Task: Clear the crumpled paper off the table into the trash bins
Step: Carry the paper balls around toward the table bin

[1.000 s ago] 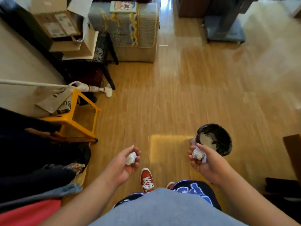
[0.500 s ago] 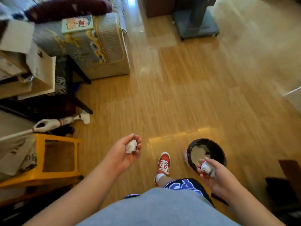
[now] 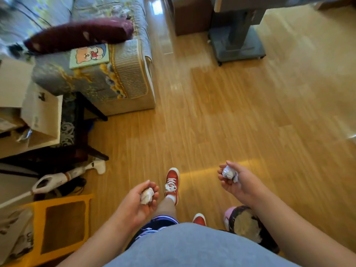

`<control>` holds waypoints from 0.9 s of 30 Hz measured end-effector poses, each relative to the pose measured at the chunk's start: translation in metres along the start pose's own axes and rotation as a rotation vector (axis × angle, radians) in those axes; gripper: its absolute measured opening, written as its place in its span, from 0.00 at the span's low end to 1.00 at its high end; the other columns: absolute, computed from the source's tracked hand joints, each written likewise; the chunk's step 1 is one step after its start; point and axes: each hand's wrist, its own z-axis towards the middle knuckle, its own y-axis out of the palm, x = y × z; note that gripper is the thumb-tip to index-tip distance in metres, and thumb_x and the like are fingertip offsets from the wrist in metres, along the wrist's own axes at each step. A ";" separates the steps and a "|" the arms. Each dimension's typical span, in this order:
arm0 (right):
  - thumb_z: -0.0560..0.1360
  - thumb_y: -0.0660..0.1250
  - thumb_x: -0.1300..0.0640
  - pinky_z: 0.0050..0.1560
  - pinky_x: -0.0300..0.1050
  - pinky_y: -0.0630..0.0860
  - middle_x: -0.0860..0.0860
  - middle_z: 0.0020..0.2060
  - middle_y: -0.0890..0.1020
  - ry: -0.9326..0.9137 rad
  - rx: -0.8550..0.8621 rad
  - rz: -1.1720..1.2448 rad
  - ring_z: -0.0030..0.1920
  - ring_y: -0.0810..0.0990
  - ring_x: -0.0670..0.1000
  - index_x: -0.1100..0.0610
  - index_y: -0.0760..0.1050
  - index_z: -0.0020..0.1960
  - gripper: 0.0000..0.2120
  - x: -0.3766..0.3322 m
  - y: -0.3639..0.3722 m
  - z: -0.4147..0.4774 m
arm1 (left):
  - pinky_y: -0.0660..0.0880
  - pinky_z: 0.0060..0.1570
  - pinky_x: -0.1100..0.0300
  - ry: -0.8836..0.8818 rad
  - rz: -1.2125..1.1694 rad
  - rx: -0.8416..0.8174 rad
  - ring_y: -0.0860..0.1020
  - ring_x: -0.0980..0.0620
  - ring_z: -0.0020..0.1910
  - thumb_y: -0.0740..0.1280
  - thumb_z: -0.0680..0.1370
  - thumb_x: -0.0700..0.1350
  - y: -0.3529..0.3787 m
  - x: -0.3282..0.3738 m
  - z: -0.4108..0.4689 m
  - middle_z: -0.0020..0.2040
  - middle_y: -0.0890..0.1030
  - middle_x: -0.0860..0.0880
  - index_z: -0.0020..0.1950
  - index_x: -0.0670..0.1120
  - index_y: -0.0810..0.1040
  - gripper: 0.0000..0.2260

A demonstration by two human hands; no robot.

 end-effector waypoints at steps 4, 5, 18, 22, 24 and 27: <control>0.77 0.64 0.53 0.27 0.38 0.76 0.53 0.33 0.81 -0.018 0.042 0.015 0.29 0.80 0.48 0.59 0.76 0.45 0.09 -0.042 0.035 0.039 | 0.74 0.27 0.63 0.002 0.074 -0.019 0.78 0.51 0.30 0.65 0.78 0.46 0.030 0.070 0.042 0.36 0.82 0.45 0.42 0.42 0.79 0.09; 0.77 0.64 0.53 0.27 0.38 0.75 0.53 0.33 0.81 -0.022 0.061 0.030 0.29 0.80 0.48 0.59 0.76 0.45 0.09 -0.051 0.039 0.046 | 0.74 0.27 0.63 0.000 0.097 -0.031 0.79 0.51 0.30 0.65 0.78 0.46 0.041 0.088 0.053 0.36 0.82 0.45 0.42 0.43 0.79 0.09; 0.78 0.62 0.56 0.23 0.37 0.75 0.54 0.29 0.82 -0.124 0.404 0.585 0.24 0.79 0.47 0.60 0.76 0.43 0.10 -0.105 -0.039 0.041 | 0.72 0.24 0.67 -0.191 0.602 -0.329 0.78 0.54 0.26 0.62 0.79 0.46 0.307 0.167 0.146 0.31 0.80 0.49 0.38 0.46 0.76 0.11; 0.78 0.64 0.56 0.23 0.38 0.76 0.55 0.29 0.83 -0.143 0.520 0.750 0.24 0.80 0.48 0.61 0.78 0.44 0.10 -0.100 -0.087 0.033 | 0.71 0.25 0.67 -0.251 0.760 -0.439 0.77 0.54 0.27 0.62 0.79 0.47 0.404 0.126 0.158 0.31 0.80 0.50 0.38 0.47 0.75 0.10; 0.77 0.64 0.56 0.23 0.38 0.76 0.55 0.29 0.83 -0.136 0.561 0.809 0.24 0.80 0.48 0.61 0.78 0.44 0.10 -0.102 -0.113 0.035 | 0.71 0.25 0.67 -0.268 0.820 -0.475 0.77 0.54 0.27 0.62 0.78 0.47 0.449 0.105 0.164 0.32 0.80 0.50 0.39 0.47 0.75 0.10; 0.77 0.64 0.55 0.23 0.37 0.75 0.54 0.28 0.83 -0.140 0.585 0.880 0.23 0.80 0.48 0.61 0.78 0.42 0.10 -0.119 -0.151 0.038 | 0.72 0.24 0.66 -0.288 0.864 -0.515 0.77 0.54 0.27 0.63 0.78 0.47 0.510 0.074 0.172 0.33 0.79 0.49 0.38 0.47 0.76 0.10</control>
